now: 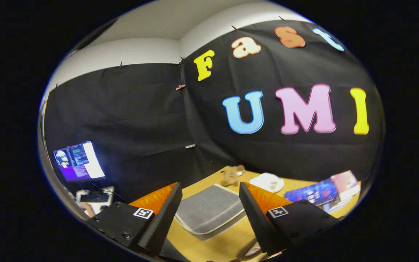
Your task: Open the storage box then place both shoes into the box .Put the left shoe in first, then the right shoe, with the right side of both shoes facing outward in a uniform manner.
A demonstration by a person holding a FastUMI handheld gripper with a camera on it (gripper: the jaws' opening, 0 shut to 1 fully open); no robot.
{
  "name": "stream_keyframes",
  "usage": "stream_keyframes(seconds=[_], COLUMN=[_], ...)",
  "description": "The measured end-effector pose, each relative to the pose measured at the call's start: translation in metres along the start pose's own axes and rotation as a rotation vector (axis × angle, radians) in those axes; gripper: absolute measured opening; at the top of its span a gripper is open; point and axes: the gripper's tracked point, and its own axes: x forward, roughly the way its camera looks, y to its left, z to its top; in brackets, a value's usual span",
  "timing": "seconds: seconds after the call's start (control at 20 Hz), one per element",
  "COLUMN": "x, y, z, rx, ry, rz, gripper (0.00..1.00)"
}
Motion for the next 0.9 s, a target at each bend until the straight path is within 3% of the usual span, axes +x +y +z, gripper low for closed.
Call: stream_keyframes(seconds=[0.1,0.4,0.55,0.9], x=[0.014,0.05,0.064,0.092], y=[-0.003,-0.036,-0.048,-0.076], z=[-0.021,-0.117,-0.148,-0.191], rx=[0.143,0.618,0.853,1.071], ry=[0.05,0.3,0.363,0.382], rz=[0.052,0.09,0.134,0.167], gripper=[0.98,0.98,0.98,0.98])
